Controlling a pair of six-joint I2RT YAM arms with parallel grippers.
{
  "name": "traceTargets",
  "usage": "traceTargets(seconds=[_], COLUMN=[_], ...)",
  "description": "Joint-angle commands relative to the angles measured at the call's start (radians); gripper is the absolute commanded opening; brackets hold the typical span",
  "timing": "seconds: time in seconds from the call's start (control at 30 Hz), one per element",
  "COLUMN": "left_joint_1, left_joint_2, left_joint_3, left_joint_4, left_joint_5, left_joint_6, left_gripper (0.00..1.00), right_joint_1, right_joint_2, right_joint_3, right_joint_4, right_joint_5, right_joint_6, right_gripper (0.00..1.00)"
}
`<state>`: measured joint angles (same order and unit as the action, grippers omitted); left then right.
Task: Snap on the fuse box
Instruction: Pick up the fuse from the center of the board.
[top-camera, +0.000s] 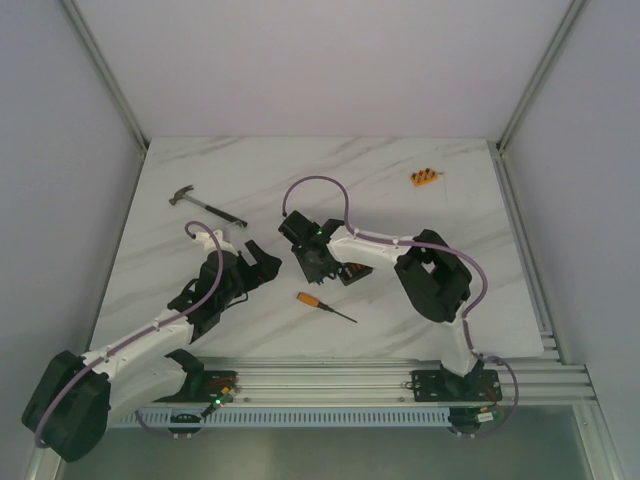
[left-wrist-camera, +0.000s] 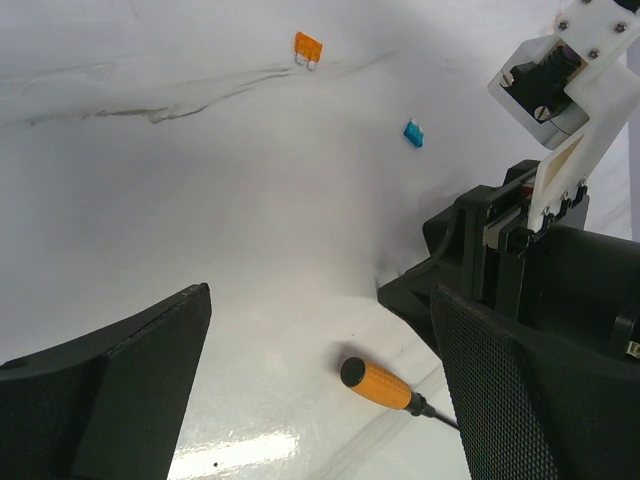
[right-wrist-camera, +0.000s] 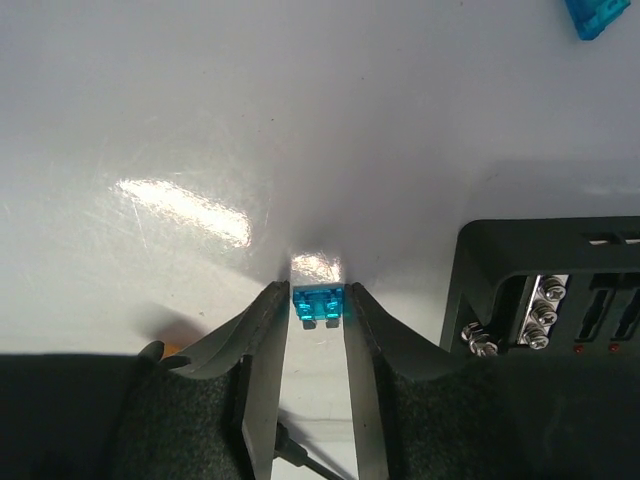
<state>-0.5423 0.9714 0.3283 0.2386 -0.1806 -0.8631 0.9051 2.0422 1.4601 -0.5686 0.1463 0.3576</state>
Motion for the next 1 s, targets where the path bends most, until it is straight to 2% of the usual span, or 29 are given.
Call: traceTargets(seconds=[0.0, 0.17, 0.33, 0.7, 0.87, 0.97], left_joint_1=[0.006, 0.005, 0.005, -0.012, -0.043, -0.077], left_joint_2=[0.002, 0.007, 0.01, 0.033, 0.078, 0.128], left_joint_3=[0.012, 0.011, 0.011, -0.012, -0.045, -0.044], left_joint_4=[-0.003, -0.004, 0.008, 0.155, 0.309, 0.397], left_joint_5=[0.016, 0.022, 0.039, 0.103, 0.113, 0.097], left_joint_6=[0.001, 0.001, 0.004, 0.025, 0.031, 0.042], left_gripper=[1.0, 1.0, 1.0, 0.95, 0.88, 0.8], right_joint_1=[-0.003, 0.001, -0.002, -0.006, -0.02, -0.026], right_joint_2=[0.101, 0.108, 0.075, -0.125, -0.213, -0.266], right_joint_3=[-0.032, -0.04, -0.041, -0.041, -0.066, -0.086], right_joint_4=[-0.089, -0.096, -0.073, 0.028, 0.059, 0.076], right_joint_5=[0.04, 0.03, 0.029, 0.053, 0.079, 0.092], right_joint_6=[0.014, 0.002, 0.001, 0.058, 0.1, 0.14], right_gripper=[0.34, 0.24, 0.18, 0.16, 0.17, 0.18])
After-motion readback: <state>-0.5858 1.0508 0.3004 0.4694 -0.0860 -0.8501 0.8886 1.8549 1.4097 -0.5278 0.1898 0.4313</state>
